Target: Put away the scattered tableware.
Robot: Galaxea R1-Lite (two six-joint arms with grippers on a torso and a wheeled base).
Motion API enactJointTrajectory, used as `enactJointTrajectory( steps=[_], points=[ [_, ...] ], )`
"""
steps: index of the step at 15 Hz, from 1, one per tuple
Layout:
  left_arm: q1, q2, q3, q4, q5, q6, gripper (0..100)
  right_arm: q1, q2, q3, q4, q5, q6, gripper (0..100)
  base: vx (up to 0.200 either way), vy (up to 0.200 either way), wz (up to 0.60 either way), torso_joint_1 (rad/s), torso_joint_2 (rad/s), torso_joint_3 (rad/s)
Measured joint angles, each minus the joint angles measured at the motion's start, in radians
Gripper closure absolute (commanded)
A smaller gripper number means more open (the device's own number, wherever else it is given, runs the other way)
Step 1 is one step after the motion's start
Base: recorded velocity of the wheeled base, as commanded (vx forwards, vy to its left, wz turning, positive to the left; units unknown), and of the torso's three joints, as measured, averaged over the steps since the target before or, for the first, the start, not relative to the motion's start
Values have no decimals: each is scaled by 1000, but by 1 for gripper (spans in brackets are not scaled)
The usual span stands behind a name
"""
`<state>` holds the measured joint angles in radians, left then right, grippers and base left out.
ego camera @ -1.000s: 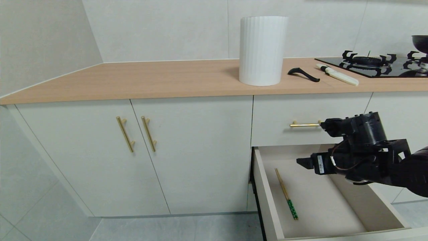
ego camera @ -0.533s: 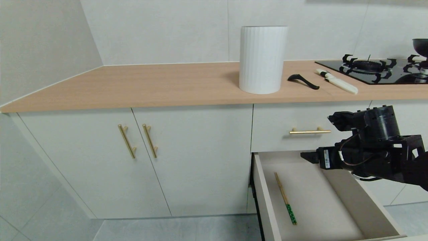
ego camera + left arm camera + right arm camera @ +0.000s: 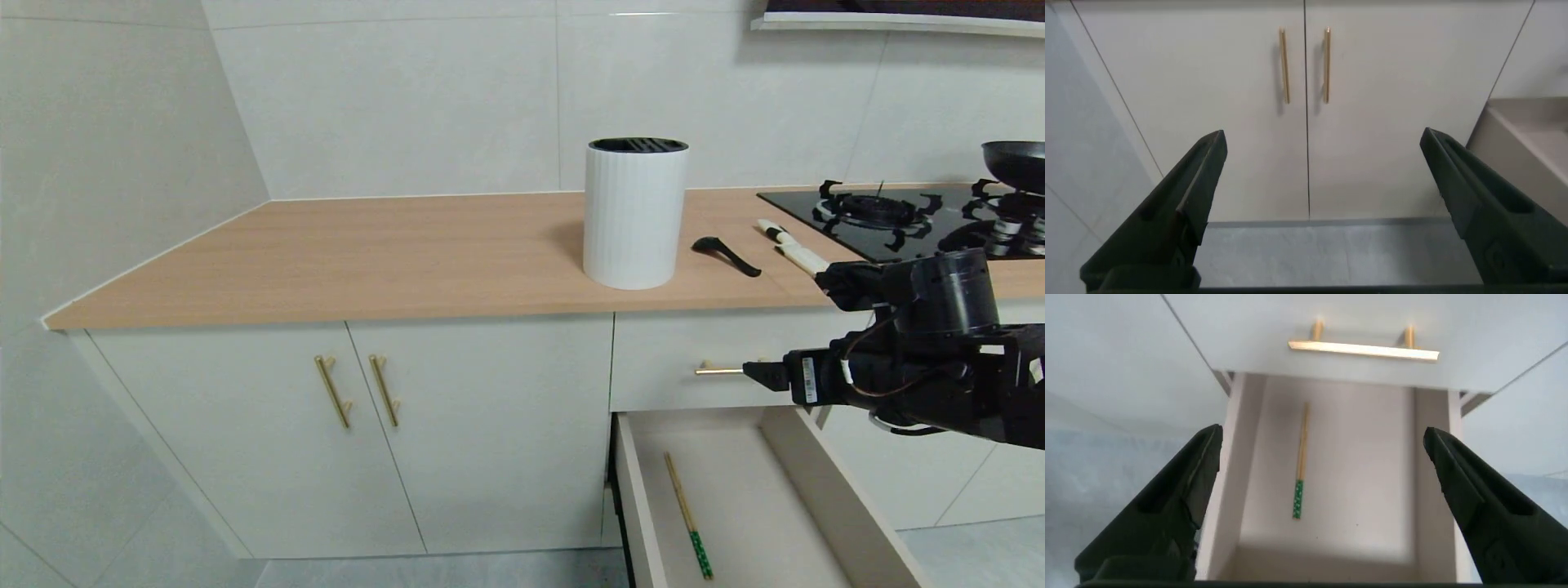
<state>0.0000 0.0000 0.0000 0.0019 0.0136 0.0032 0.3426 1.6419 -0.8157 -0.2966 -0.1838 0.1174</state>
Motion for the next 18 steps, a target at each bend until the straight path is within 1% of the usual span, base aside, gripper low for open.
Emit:
enactJointTrajectory(
  steps=[6,8,11,14,16,18],
  points=[
    [0,0,0,0,0,0,0,-4,-1,0,-1,0,0,0,0,0,0,215,-500,-281],
    [0,0,0,-1,0,0,0,-4,-2,-1,-9,0,-1,0,0,0,0,142,-320,-183],
    [0,0,0,0,0,0,0,-7,-1,1,-47,0,-5,0,0,0,0,34,-60,-32],
    [0,0,0,0,0,0,0,-46,16,-21,-102,8,-67,0,0,0,0,0,0,0],
    [0,0,0,0,0,0,0,-83,60,-66,-176,38,-107,0,0,0,0,0,0,0],
    [0,0,0,0,0,0,0,-125,124,-149,-196,100,-135,0,0,0,0,0,0,0]
  ],
)
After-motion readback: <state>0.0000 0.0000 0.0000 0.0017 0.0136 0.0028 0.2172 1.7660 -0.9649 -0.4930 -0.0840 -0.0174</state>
